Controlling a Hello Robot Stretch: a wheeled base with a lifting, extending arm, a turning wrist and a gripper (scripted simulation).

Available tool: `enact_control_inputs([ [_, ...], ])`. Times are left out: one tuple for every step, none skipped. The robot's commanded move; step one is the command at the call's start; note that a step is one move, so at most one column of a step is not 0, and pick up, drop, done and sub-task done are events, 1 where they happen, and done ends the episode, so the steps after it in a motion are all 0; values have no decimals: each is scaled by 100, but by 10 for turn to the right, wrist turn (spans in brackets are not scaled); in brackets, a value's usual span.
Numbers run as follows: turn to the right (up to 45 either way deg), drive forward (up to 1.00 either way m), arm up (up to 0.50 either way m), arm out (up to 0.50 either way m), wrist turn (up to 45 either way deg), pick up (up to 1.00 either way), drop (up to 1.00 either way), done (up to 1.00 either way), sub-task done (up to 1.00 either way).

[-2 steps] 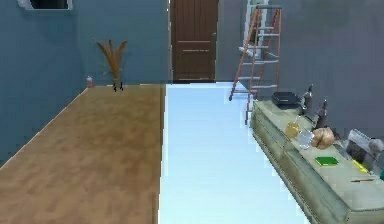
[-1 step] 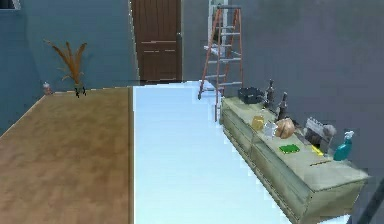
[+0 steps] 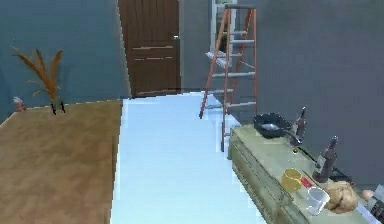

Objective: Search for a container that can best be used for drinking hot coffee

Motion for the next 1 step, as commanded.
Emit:
enact_control_inputs([
  [300,0,0,0,0,0,0,0,0],
])
